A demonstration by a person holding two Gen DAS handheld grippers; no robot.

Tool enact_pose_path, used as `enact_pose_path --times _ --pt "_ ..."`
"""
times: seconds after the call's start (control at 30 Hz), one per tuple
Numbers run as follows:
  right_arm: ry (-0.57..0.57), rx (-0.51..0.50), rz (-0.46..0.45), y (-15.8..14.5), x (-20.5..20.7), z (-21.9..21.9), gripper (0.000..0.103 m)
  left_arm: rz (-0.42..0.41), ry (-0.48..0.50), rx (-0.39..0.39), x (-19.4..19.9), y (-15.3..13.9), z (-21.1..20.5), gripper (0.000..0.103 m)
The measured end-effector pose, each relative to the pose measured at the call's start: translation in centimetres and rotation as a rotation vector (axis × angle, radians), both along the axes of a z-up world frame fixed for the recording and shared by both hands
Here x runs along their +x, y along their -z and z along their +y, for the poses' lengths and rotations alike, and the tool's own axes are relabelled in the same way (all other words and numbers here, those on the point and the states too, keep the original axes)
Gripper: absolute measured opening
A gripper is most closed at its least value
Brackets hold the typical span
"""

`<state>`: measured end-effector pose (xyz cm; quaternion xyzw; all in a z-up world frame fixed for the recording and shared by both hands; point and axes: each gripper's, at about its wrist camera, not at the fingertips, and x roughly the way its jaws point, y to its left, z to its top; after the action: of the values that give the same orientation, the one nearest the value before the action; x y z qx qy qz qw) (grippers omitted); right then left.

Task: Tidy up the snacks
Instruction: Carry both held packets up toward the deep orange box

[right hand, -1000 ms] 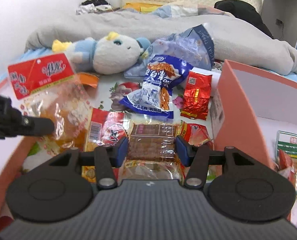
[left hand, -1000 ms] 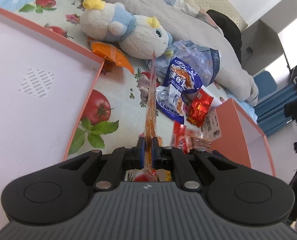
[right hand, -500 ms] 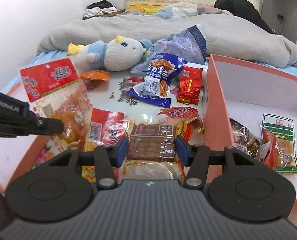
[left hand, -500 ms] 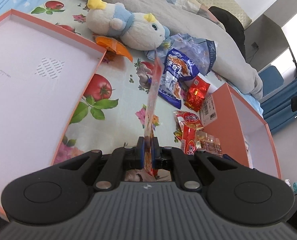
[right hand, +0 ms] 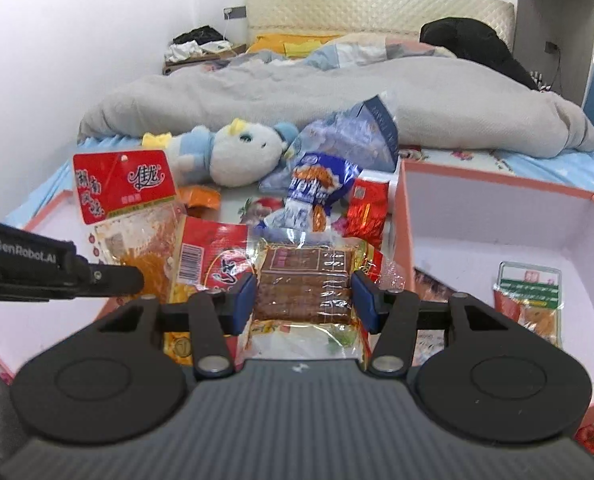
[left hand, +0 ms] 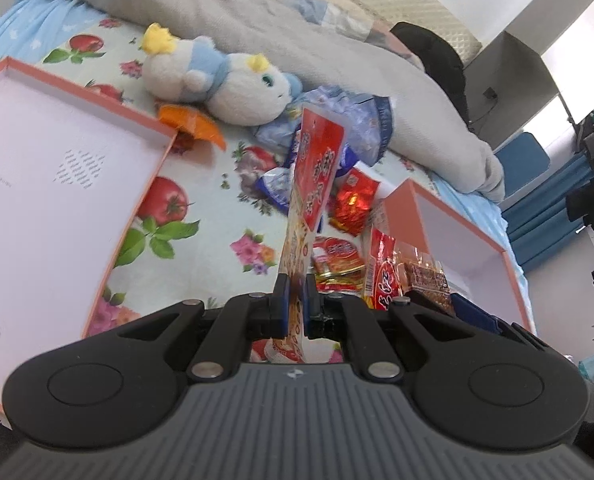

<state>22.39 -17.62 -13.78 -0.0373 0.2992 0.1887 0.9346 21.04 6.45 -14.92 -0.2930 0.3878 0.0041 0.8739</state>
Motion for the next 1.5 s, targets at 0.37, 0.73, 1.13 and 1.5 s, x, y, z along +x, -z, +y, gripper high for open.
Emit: enact_pose_path --times 0.37,0.73,1.13,1.5 --pt "0.053 0.047 -0.05 -4.2 1.0 -2.8 0.055 -0.062 0.069 0.049 1.5 -5.9 -3.2 0.007" --pt "0.14 0.07 -0.13 -8.2 2.2 -7.3 0.055 -0.162 0.16 0.051 3.8 -11.6 -8.6 0.007" --pt "0.244 0.065 -0.15 -9.6 4.5 -13.6 0.055 -0.158 0.309 0.092 9.4 -13.2 -16.2 0.007" --pt "0.305 0.023 0.055 -3.3 8.0 -17.2 0.055 -0.036 0.388 0.128 14.1 -8.1 -21.3 0.007"
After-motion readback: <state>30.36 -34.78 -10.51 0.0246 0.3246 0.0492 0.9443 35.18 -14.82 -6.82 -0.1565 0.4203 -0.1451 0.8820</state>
